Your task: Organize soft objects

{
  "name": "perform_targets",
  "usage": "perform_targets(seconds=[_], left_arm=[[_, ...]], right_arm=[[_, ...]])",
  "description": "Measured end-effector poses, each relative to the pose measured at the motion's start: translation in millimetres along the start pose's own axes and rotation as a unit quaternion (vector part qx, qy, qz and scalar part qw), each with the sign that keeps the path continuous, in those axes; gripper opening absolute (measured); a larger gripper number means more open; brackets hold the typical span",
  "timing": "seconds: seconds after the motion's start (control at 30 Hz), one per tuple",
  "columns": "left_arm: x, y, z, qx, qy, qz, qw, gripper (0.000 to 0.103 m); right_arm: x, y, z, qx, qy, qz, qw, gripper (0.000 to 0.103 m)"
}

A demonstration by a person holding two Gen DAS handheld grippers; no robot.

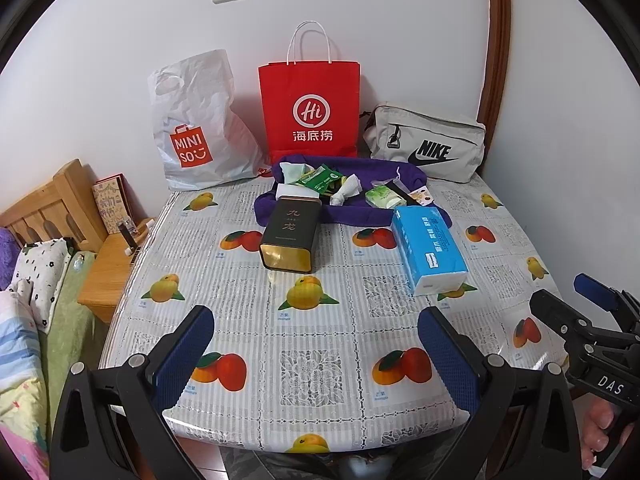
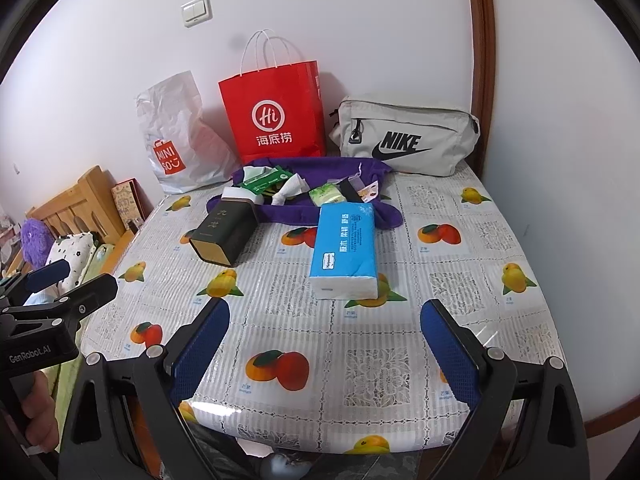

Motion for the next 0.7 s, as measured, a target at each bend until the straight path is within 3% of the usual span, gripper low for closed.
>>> perform_targets(seconds=[0.7], left_arm=[[0.3,0.0,1.5,0.000,0.003,-0.001,1.0000,0.103]], right_arm=[[-3.1,-3.5,5.1,-0.001,0.009,0.002,1.000,0.096]])
Point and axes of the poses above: each gripper's, at about its wrist camera, not at the fingertips, and x roughly against the way its jaws point, z to its left, y to its top, the point moved 7 cm from there along -x, roughly the way its jaws point, and after that the axes turned 10 degrees about y, right-handed, at the moved point
